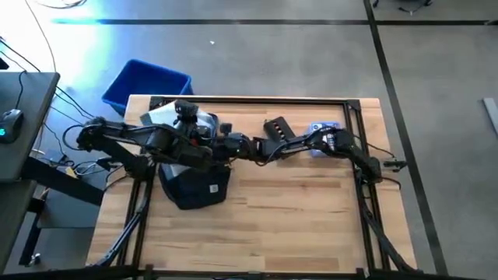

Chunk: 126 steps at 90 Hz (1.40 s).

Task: Unpack backpack
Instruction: Put the white zip bag into the backpack

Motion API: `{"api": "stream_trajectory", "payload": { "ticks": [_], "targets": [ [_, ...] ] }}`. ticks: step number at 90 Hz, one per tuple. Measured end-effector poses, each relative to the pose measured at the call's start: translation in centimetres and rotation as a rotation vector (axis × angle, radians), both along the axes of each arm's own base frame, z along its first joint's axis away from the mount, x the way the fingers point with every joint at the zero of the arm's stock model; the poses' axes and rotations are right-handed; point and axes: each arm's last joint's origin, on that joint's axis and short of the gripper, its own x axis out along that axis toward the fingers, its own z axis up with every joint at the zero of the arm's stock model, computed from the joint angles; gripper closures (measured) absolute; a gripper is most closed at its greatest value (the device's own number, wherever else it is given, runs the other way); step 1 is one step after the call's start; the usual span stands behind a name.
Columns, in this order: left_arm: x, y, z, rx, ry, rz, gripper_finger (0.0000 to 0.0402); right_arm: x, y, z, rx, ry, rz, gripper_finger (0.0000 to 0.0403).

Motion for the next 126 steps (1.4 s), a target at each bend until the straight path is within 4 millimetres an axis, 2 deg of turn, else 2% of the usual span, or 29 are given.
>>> {"api": "stream_trajectory", "payload": {
  "ticks": [14,25,46,70,78,86,97,108,118,126],
  "targets": [
    [0.1,0.2,-2.8,0.013,0.017,0.024,0.0401,0.1,-0.1,-1.4,-0.056,0.039,-0.052,0.0403],
    [0.3,-1.1,-5.1,0.000,-0.045,-0.009,0.0401,0.1,-0.2,-2.1,-0.108,0.075,-0.095,0.0403],
    [0.4,-6.2,-8.7,-0.149,-0.167,-0.197,0.0401,-0.2,1.0,-2.9,-0.159,0.188,-0.042,0.0403],
    [-0.4,-12.5,-10.9,-0.442,-0.305,-0.405,0.0401,-0.9,3.8,-3.9,-0.306,0.392,0.091,0.0403],
    [-0.7,-14.1,-11.4,-0.434,-0.316,-0.454,0.0401,-0.9,4.5,-3.9,-0.378,0.409,0.089,0.0403],
    [-1.0,-15.3,-11.5,-0.349,-0.311,-0.510,0.0401,-0.5,4.6,-3.1,-0.422,0.334,0.028,0.0403],
    [-1.3,-16.0,-10.9,-0.184,-0.268,-0.559,0.0402,0.1,4.7,-1.6,-0.482,0.193,-0.045,0.0403],
    [-1.2,-16.1,-10.1,-0.090,-0.212,-0.578,0.0402,0.3,4.6,-0.5,-0.488,0.088,-0.089,0.0403],
    [-0.9,-15.3,-10.2,-0.052,-0.132,-0.566,0.0402,0.4,3.5,-0.5,-0.453,0.074,-0.100,0.0403],
    [-0.8,-14.3,-10.9,-0.059,-0.077,-0.536,0.0402,0.4,2.9,-1.7,-0.452,0.113,-0.102,0.0403]
  ]
}}
